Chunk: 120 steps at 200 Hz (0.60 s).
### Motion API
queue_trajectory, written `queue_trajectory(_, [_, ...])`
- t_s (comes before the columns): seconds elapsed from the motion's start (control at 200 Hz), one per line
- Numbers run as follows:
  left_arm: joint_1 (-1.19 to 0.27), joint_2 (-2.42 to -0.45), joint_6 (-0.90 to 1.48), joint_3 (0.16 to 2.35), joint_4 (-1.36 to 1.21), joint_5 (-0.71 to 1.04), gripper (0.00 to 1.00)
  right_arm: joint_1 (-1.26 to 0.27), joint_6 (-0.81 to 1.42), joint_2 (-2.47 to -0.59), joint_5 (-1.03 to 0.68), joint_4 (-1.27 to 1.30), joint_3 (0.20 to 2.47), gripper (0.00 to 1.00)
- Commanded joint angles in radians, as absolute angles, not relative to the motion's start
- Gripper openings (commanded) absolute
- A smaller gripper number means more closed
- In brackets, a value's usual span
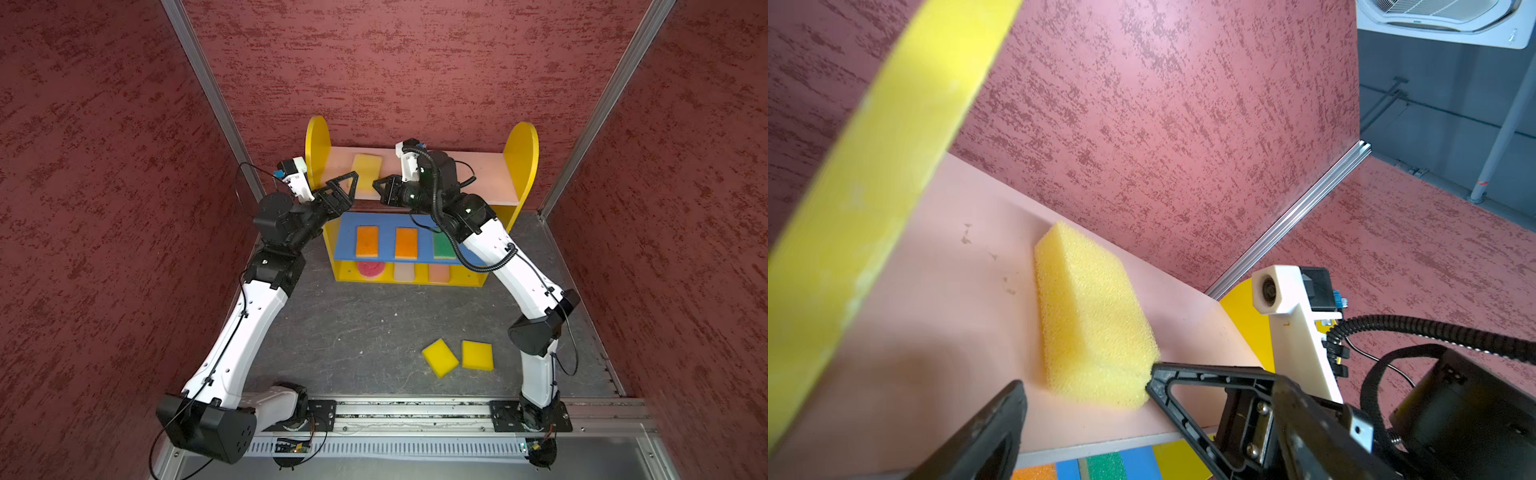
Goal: Place and organize the cleaning sponges onto the shelf
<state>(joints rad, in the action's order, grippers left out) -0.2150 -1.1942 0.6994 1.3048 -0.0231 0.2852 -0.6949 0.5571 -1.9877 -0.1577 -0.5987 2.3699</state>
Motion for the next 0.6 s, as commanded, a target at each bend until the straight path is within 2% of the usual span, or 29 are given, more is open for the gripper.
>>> queue_trajectory(0.0, [-0.206, -1.171, 0.699, 1.299, -0.034, 0.277, 0.92, -0.691, 0.540, -1.935, -0.171, -0.615, 2.365, 0.02])
queue_trajectory(0.596, [-0.205, -1.193, 0.723, 1.303, -0.037, 0.293, 0.92, -0.690, 0.510, -1.926, -0.163, -0.671, 2.361, 0.03])
